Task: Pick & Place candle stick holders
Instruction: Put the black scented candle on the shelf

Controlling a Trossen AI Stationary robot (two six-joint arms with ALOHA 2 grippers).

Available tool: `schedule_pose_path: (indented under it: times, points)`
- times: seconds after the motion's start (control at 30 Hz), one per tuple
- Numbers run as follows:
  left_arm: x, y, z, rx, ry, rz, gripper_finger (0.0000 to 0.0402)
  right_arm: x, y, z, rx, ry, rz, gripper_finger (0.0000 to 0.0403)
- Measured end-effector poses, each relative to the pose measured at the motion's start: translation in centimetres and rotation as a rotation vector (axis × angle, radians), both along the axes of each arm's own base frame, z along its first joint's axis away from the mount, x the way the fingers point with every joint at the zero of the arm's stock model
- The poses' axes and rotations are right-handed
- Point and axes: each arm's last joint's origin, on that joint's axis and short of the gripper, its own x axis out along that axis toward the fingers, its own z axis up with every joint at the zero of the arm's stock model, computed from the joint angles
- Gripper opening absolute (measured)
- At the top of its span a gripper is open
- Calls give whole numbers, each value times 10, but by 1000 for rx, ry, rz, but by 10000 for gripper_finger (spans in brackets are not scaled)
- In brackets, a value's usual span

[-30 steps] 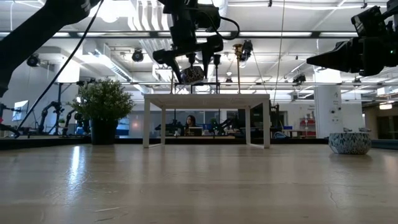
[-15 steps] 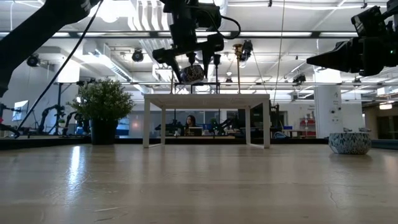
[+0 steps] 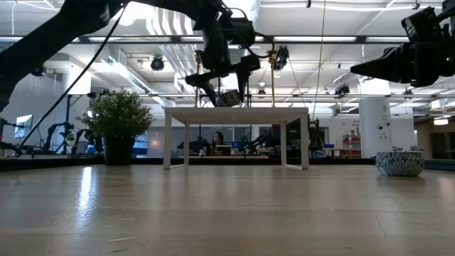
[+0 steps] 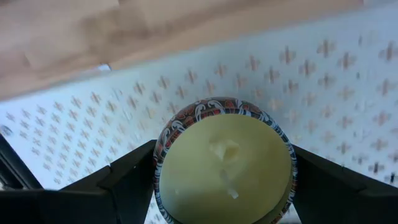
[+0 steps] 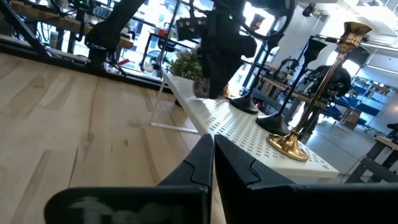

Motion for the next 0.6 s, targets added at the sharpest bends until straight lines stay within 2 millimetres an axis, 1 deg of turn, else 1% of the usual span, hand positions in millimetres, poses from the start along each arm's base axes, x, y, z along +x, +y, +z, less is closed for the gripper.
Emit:
schedule_pose_path:
  times: [0.13,0.37,0.5,0.6]
  points:
    - [0,3,1,49,6,-24,307,0,0,0,0,0,0,8]
    - [-4,11,17,154,-10,-150,307,0,0,0,0,0,0,8]
    - [-4,15,17,164,-19,-149,307,0,0,0,0,0,0,8]
    - [-2,18,12,164,-19,-142,307,0,0,0,0,0,0,8]
